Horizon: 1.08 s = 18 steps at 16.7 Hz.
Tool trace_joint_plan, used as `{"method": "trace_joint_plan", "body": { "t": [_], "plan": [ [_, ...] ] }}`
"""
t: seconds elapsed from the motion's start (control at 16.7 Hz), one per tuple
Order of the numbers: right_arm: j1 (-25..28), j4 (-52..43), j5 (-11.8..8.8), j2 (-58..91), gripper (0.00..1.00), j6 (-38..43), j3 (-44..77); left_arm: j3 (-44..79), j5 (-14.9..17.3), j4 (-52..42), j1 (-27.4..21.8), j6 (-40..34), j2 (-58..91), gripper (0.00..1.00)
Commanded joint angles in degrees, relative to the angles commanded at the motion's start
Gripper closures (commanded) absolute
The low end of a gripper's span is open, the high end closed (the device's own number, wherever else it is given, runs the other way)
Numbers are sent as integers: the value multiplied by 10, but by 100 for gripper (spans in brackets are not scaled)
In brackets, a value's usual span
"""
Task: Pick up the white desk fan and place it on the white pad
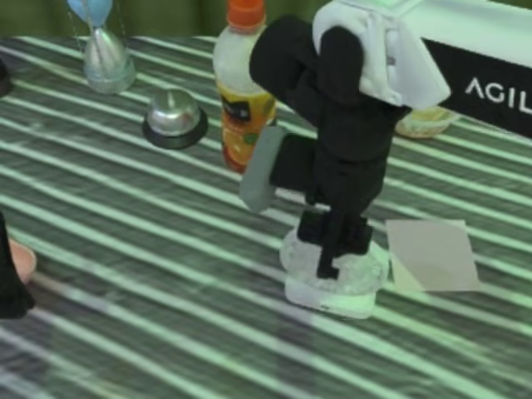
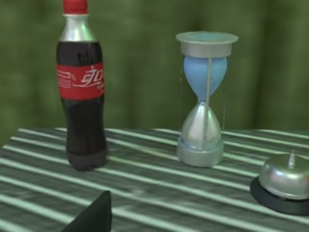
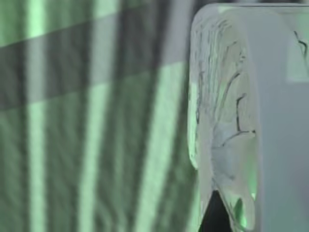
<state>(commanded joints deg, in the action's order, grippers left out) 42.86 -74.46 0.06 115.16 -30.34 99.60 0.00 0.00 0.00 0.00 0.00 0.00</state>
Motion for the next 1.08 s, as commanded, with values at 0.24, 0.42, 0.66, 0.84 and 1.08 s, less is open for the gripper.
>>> {"method": "trace_joint_plan", "body": {
  "t": [0.24,0.42,0.66,0.84,1.08],
  "plan": [
    [1,-73,0,2,100,1,77,0,0,0,0,0,0,0],
    [1,-91,0,1,100,1,95,0,0,0,0,0,0,0],
    [-5,-90,0,-1,100,-7,91,0,0,0,0,0,0,0],
    [-35,-92,-3,-11,100,-61,78,0,0,0,0,0,0,0],
    [-104,-91,-8,-38,100,-188,50,0,0,0,0,0,0,0]
  ]
}}
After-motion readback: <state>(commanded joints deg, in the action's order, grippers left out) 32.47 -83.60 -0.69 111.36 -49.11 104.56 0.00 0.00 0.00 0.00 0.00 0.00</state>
